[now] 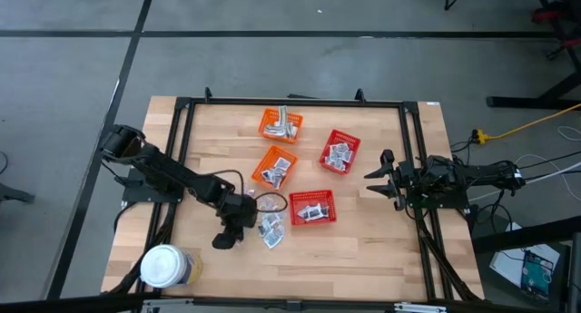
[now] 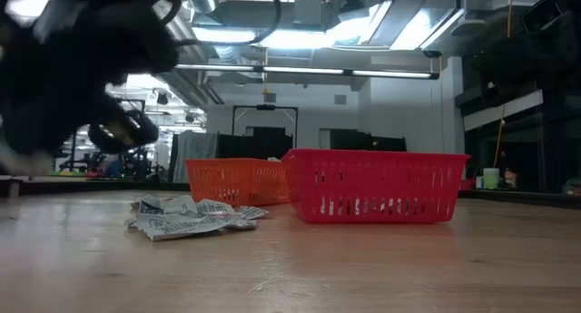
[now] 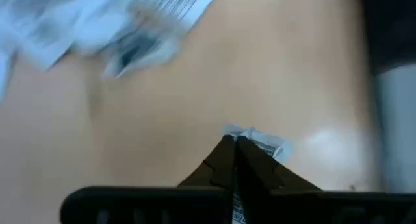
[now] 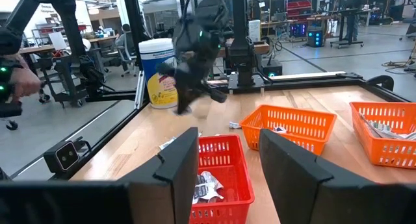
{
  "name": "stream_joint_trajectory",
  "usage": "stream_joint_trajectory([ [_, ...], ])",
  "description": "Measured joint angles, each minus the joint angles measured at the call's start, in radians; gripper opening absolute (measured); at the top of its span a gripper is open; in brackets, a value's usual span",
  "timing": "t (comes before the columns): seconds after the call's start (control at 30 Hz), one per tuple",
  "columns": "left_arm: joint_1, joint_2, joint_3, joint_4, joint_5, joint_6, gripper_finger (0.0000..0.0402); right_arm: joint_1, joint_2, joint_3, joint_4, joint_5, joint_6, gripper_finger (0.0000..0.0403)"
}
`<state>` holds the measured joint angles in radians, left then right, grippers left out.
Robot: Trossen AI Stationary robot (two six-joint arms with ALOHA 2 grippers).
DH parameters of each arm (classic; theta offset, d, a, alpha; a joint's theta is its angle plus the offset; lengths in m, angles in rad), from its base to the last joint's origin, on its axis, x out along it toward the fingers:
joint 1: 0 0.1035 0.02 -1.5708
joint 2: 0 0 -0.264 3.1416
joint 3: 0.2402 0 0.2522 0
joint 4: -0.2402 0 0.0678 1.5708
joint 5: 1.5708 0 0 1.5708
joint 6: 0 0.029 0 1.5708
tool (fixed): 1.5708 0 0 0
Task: Pick & Place First Aid Supplies
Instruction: Put the gray towelette pack into the bottom red bin
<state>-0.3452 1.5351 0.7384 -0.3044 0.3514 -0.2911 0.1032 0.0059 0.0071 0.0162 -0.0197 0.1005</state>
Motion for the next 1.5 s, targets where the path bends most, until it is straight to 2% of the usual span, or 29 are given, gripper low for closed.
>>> stream_joint_trajectory([
  [0.13, 0.036, -0.039, -0.002, 0.113, 0.175, -0.140, 0.0003, 0.000, 0.000, 0.000, 0.000, 0.000, 0.000, 0.0163],
  [0.3, 0.089, -0.059, 0.001, 0.420, 0.399, -0.398, 0.0003, 0.000, 0.000, 0.000, 0.000, 0.000, 0.000, 0.0163],
  [0.4, 0.123, -0.062, 0.001, 0.666, 0.500, -0.589, 0.0003, 0.000, 0.000, 0.000, 0.000, 0.000, 0.000, 0.0163],
  [0.53, 0.161, -0.062, 0.001, 0.985, 0.541, -0.827, 0.0003, 0.000, 0.000, 0.000, 0.000, 0.000, 0.000, 0.0163],
  [0.7, 0.196, -0.062, 0.003, 1.255, 0.483, -0.997, 0.0003, 0.000, 0.000, 0.000, 0.000, 0.000, 0.000, 0.0163],
  [0.77, 0.207, -0.062, 0.003, 1.302, 0.448, -1.014, 0.0003, 0.000, 0.000, 0.000, 0.000, 0.000, 0.000, 0.0163],
  [0.9, 0.221, -0.062, 0.008, 1.295, 0.406, -0.989, 0.0003, 0.000, 0.000, 0.000, 0.000, 0.000, 0.000, 0.0163],
  [1.1, 0.226, -0.024, 0.053, 1.225, 0.328, -0.846, 0.0003, 0.000, 0.000, 0.000, 0.000, 0.000, 0.000, 0.0163],
  [1.2, 0.225, 0.009, 0.094, 1.154, 0.330, -0.766, 0.0003, 0.000, 0.000, 0.000, 0.000, 0.000, 0.000, 0.0163],
  [1.33, 0.228, 0.053, 0.146, 1.157, 0.378, -0.726, 0.0003, 0.000, 0.000, 0.000, 0.000, 0.000, 0.000, 0.0163],
  [1.5, 0.234, 0.123, 0.209, 1.152, 0.383, -0.656, 0.0003, 0.000, 0.000, 0.000, 0.000, 0.000, 0.000, 0.0163],
])
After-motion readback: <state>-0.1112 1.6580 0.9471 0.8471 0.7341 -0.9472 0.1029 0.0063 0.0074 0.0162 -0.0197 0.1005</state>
